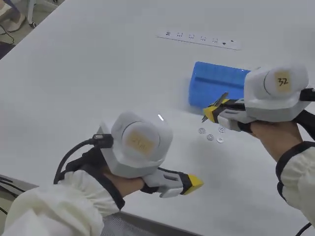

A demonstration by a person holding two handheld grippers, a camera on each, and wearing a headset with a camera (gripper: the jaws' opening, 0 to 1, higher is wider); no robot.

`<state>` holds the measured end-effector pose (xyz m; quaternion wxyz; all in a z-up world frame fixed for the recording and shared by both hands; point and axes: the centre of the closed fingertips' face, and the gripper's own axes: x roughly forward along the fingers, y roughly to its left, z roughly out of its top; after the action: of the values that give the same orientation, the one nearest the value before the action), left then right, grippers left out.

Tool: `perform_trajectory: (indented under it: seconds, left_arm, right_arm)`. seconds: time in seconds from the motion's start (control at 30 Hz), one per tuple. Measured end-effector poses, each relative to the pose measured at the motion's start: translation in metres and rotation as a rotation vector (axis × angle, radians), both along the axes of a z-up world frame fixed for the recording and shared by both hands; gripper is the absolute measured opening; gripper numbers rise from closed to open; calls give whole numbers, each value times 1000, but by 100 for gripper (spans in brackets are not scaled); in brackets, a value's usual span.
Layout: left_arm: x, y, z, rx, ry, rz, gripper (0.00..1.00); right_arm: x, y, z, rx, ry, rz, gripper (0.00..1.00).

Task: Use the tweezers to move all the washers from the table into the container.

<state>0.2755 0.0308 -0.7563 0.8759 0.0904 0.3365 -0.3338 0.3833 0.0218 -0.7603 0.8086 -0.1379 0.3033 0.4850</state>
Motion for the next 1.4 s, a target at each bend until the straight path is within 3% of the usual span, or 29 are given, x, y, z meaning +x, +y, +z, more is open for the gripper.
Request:
perform_trajectory:
  seconds: [0.13,0.47,0.77,1.23,1.4]
  left_arm:
    - [-1,-1,0,2,4,-3,83]
    - [-1,1,-2,6,7,-3,82]
    - [-2,0,-3,7,7,-3,82]
    - [-1,2,0,4,0,1,82]
    - [0,4,1,9,-5,2,82]
  right_arm:
    - [-2,-3,-14,-39,12,5,5]
    - [-1,-4,-21,-53,22,1,5]
    - [0,-4,-20,-44,4,3,4]
    - [6,-8,-19,-44,28,-23,4]
    - [8,-7,-6,-24,21,-28,4]
